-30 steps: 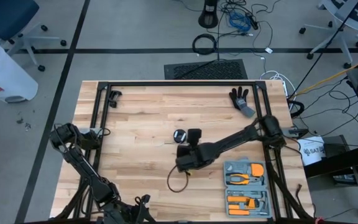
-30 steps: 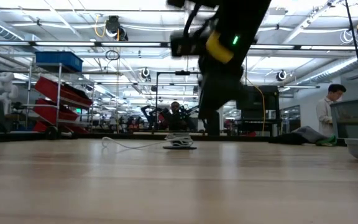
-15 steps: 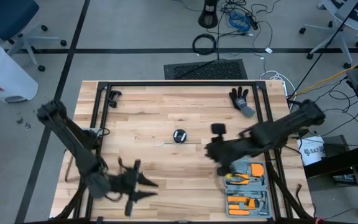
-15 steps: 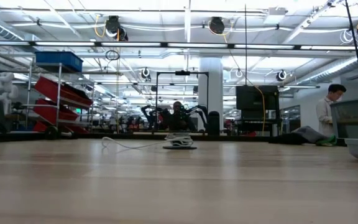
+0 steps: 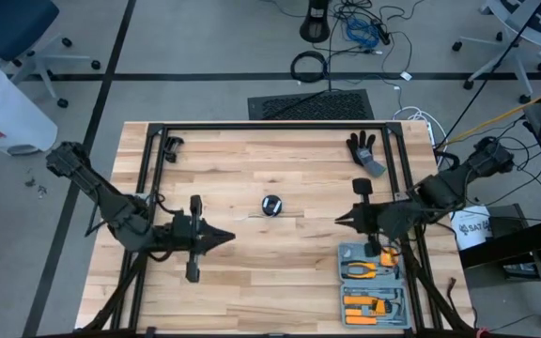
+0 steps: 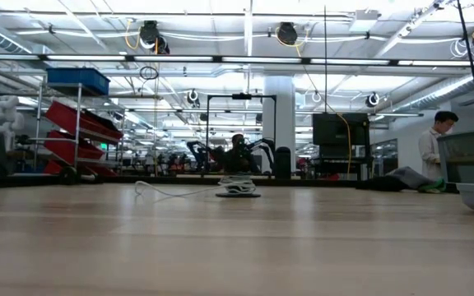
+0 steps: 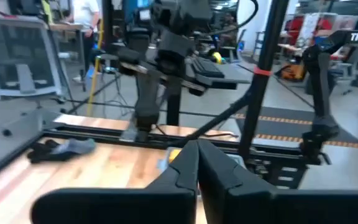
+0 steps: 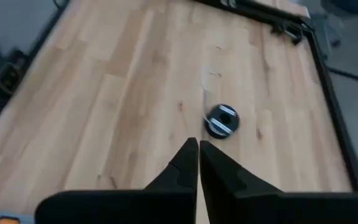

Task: Coil cords
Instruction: Return to Home Position

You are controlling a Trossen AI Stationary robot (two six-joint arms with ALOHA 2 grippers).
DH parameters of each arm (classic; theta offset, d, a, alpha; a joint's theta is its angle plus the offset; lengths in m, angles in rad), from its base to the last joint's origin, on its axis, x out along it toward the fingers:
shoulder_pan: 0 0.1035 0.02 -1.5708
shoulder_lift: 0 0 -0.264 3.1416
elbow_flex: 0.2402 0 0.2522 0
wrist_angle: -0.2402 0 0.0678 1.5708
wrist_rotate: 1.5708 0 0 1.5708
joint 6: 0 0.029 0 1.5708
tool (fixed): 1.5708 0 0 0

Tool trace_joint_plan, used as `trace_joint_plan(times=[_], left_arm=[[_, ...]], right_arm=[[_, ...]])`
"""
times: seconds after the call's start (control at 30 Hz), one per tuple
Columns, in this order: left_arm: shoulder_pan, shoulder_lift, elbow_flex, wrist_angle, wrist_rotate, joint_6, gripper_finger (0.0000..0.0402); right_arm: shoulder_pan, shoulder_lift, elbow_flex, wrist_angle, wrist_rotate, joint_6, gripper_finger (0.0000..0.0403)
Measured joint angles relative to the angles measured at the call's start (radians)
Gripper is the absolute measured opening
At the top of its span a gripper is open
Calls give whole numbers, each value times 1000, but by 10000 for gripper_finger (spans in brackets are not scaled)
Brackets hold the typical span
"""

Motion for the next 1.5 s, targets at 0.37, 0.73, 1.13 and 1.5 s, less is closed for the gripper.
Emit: trace_joint_plan(times=[0.37, 0.73, 1.13, 1.5], left_arm=[[156, 1, -37, 3, 57, 116, 13], [238, -2, -220, 49, 184, 97, 13], [222, -8, -574, 460, 192, 9, 13], [240, -35, -806, 767, 190, 22, 13]], right_arm=[[0, -279, -460, 463, -55, -47, 1], [-83, -373, -736, 772, -193, -47, 0], [-253, -366, -1004, 1215, -368, -34, 0], [-360, -368, -1089, 1257, -419, -62, 0]])
